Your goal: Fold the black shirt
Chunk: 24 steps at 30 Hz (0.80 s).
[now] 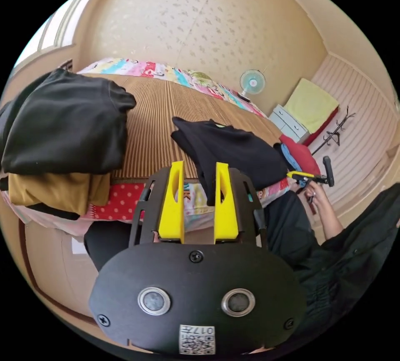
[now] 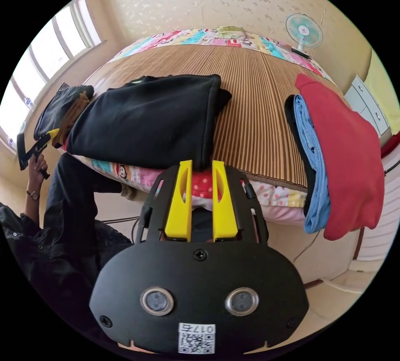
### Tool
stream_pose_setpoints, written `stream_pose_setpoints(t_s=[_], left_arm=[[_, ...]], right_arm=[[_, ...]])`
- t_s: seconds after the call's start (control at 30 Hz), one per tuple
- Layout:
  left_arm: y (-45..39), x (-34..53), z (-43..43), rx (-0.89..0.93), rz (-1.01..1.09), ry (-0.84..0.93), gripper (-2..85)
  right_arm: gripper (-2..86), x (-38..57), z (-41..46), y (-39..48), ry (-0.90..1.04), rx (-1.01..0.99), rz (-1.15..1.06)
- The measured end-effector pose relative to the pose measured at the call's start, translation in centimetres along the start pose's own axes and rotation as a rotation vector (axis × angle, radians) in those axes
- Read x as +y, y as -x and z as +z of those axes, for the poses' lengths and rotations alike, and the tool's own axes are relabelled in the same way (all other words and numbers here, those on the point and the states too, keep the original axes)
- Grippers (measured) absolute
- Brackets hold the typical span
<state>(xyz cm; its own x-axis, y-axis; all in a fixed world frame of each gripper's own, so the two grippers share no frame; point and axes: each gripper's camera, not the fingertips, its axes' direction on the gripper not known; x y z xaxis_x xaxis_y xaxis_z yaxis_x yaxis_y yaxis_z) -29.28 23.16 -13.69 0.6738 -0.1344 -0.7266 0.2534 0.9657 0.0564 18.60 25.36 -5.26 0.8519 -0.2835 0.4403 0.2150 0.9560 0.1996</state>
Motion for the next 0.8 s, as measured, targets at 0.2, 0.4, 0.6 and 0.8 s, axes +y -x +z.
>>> stream_pose_setpoints(t_s=[0.2,0.4,0.6,0.8], left_arm=[[3.6,2.4,2.5,0.115,-0.279,-0.047,22.8],[4.9,5.2,4.6,0.015,-0.434,0.029,21.0],[9.6,6.8,6.7,0.381,-0.572,0.056,12.8],[10.5,7.9,4.8,0.434,-0.55,-0.068,6.9]], right_arm=[[12.1,-0.2,-2.0,4.9,-0.155,-0.214,-0.334],[12.6,-1.8,1.5,10.5,-0.099,-0.286,-0.52],[12.6,-2.4,2.9,10.7,-0.127,-0.402,-0.544],[11.6,-3.6,3.7,6.8,-0.176,-0.365,-0.436]])
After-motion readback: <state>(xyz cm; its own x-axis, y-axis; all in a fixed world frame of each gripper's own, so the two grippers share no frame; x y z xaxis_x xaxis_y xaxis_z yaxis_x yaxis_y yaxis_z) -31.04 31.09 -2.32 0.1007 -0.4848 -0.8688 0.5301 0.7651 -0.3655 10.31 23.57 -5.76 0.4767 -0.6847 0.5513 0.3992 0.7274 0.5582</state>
